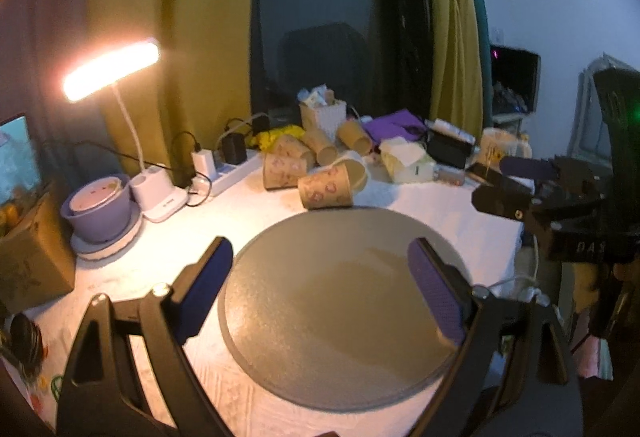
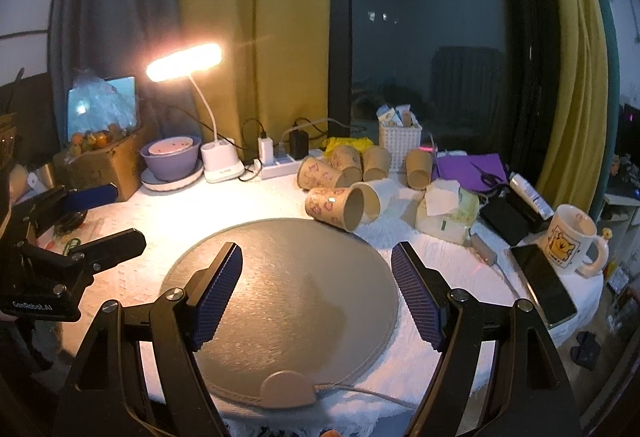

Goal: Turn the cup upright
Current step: 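Move the left tool toward the tipped pink-printed paper cup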

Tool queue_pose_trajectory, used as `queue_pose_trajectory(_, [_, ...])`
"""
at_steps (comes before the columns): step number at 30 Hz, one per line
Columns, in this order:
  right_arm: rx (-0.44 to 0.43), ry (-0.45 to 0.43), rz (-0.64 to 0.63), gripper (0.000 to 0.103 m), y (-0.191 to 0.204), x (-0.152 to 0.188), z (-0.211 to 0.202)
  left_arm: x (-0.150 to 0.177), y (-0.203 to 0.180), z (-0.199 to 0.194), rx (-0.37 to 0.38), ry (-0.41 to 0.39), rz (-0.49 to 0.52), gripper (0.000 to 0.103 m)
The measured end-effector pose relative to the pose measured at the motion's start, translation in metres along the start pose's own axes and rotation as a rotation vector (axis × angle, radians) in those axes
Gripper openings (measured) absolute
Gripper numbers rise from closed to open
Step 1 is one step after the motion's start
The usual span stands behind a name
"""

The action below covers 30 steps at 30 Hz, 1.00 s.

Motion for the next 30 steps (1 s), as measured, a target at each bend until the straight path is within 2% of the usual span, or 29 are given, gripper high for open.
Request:
queue_pose_trajectory(10, [-0.001, 0.063, 0.055, 0.08, -0.026, 0.005, 0.049, 0.006, 0.004, 0.066, 0.01, 0.095, 0.11, 0.09])
queue_pose_trajectory(23, [0.022, 0.134, 0.137, 0.08, -0.063, 0.019, 0.103, 0.009, 0.007, 0.145, 0.068, 0.211, 0.225, 0.09])
queue_pose_trajectory(30, [0.029, 0.174, 0.177, 0.08, -0.083, 0.029, 0.13, 0.012, 0.001, 0.186, 0.115, 0.24, 0.365, 0.09])
Point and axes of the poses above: each gripper's, at about its wrist camera, not at the fingertips, and z roughly the way its jaws point, y to its left, x to its underside, the point moved 5 cm from there along z, roughly the way its jaws point, and after that the axes turned 10 degrees about -y, right-handed, at the moved point
